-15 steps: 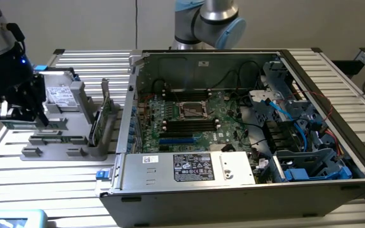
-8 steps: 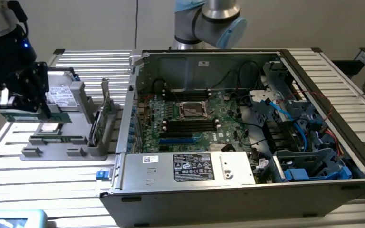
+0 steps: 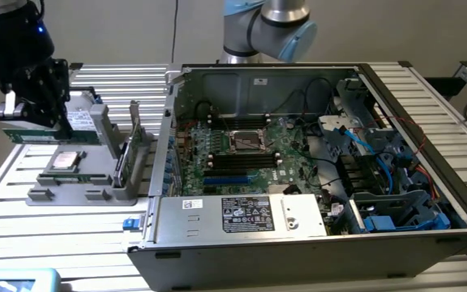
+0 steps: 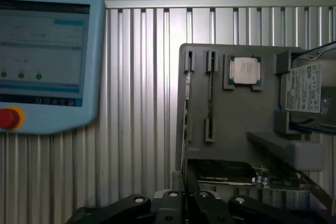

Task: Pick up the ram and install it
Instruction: 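Pick up the ram and move it above insertion slot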

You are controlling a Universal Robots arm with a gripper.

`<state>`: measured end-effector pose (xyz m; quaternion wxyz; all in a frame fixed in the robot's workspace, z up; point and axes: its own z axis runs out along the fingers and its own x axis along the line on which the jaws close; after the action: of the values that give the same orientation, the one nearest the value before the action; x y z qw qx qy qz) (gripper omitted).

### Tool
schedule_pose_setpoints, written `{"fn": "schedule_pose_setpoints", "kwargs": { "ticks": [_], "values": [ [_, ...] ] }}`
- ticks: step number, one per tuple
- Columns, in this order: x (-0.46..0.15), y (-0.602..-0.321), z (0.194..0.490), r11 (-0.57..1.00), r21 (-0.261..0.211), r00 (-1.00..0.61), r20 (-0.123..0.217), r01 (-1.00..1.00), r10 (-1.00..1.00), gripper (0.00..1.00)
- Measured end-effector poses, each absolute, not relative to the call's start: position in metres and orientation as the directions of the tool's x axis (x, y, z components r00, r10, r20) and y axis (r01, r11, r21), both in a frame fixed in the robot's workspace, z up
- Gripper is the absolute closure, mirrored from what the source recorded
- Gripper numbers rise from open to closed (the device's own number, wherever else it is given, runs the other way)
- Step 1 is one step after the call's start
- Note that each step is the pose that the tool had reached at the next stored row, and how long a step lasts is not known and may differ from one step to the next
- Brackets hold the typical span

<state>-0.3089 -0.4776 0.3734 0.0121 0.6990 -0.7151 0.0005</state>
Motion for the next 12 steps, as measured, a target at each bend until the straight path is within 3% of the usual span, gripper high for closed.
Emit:
{"fn": "schedule_pose_setpoints", "kwargs": {
  "ticks": [12],
  "values": [
    [-0.257, -0.48, 0.405, 0.023, 0.023, -0.022, 0.016, -0.999, -1.0, 0.86]
  ]
}}
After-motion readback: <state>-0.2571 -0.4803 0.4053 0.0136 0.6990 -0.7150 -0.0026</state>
